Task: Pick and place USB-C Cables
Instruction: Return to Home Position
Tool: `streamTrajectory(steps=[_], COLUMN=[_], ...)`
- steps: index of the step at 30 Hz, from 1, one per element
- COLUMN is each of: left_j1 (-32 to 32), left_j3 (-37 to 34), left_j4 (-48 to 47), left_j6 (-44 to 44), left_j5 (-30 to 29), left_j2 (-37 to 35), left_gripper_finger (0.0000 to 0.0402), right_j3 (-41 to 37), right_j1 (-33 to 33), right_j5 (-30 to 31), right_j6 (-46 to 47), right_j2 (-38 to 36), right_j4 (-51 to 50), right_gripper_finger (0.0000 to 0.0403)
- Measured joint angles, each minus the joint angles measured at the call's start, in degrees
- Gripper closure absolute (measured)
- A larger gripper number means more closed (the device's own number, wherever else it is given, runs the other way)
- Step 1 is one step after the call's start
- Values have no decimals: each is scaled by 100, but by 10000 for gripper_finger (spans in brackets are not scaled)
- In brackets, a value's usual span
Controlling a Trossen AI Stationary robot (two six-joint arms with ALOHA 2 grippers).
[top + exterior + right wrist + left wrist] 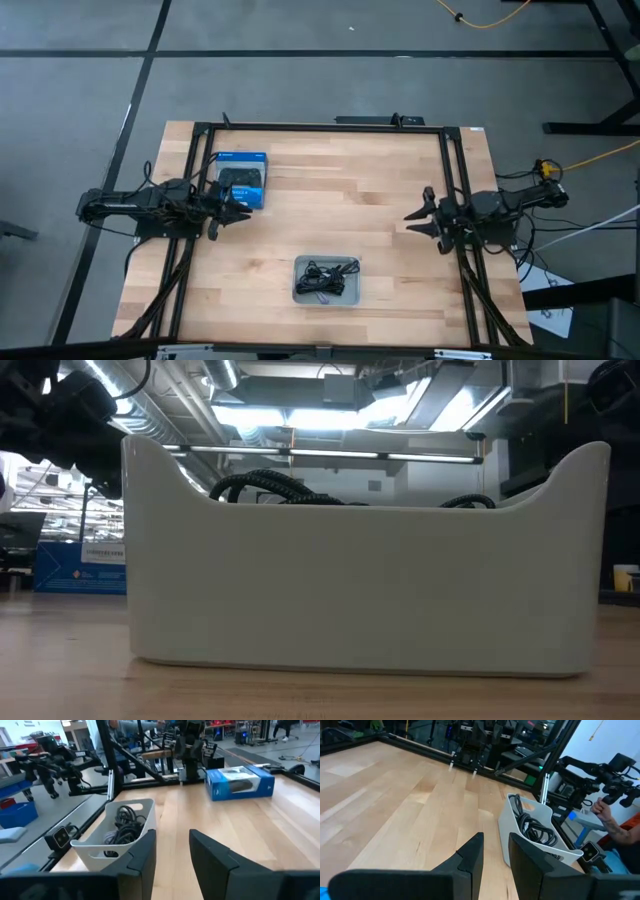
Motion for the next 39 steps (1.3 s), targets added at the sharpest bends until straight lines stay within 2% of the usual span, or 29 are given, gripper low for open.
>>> streamTrajectory(steps=[3,7,15,20,26,39], left_j1=[-1,-2,-4,-2,0,0], left_j3=[0,0,0,0,-2,-2], left_j4=[-4,-9,-11,-11,-11,-11], left_j6=[0,2,2,2,3,3], left_j5=[2,1,-4,-4,-9,-12], left_j2=[0,0,0,0,0,0], left_gripper_finger=[318,318,318,318,318,318], right_j3=[-82,-374,-378,-378,-378,-378], right_j1=[-4,-2,-2,-44,-301,-326], right_j5=[-85,-494,-563,-563,-742,-756], right_j6=[-122,-513,-920,-1195,-885,-892], right_j2=[7,-6,-6,-7,48,132], right_j4=[239,1056,1300,1269,1029,1027], right_gripper_finger=[282,282,282,282,282,282])
